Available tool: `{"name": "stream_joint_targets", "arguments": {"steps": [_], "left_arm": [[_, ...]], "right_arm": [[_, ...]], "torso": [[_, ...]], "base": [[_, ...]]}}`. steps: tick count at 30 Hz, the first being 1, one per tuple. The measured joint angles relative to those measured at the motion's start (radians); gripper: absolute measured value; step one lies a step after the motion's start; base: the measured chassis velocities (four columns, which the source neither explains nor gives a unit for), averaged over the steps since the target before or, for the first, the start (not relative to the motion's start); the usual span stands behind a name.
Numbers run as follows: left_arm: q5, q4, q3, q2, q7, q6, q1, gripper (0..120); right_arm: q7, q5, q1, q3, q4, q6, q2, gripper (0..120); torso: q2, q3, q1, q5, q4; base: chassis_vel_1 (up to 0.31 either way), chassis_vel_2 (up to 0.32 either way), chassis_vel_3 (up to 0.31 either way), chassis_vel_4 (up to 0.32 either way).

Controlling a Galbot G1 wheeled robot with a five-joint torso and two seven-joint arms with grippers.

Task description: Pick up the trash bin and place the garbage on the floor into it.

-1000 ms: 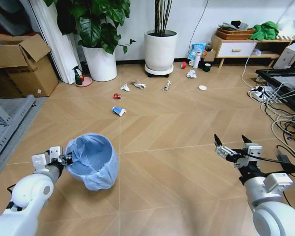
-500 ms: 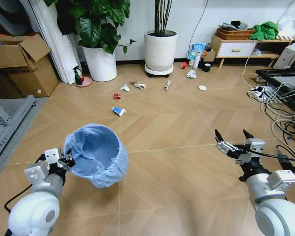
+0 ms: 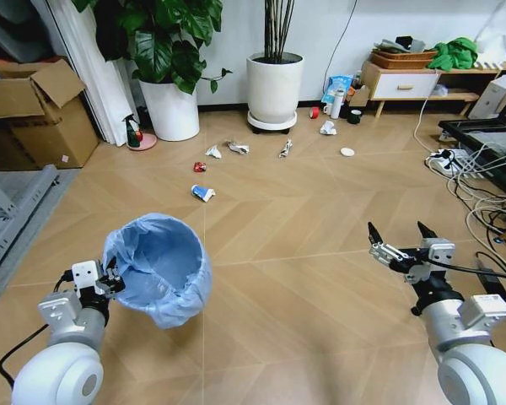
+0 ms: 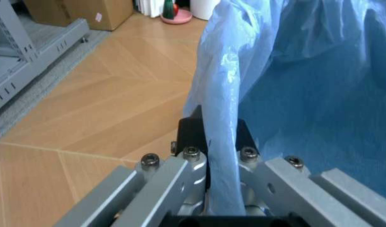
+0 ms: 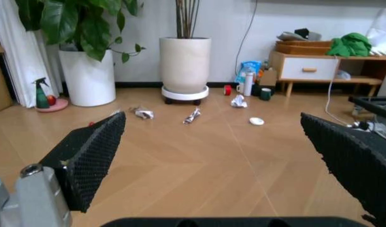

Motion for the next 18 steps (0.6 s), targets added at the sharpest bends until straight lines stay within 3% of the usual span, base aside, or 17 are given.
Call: {"name": "stream_joint_targets", "arguments": {"steps": [18], "left_arm": [[0.009, -0.014, 0.009, 0.001, 0.005, -0.006, 0.012, 0]], "right_arm": [[-0.007, -0.028, -0.007, -0.008, 0.004, 0.003, 0.003, 100]], "torso": [[0.000, 0.000, 0.000, -0.0005, -0.0001]], "base": [[-0.070, 0.122, 0.070, -0.129]]}}
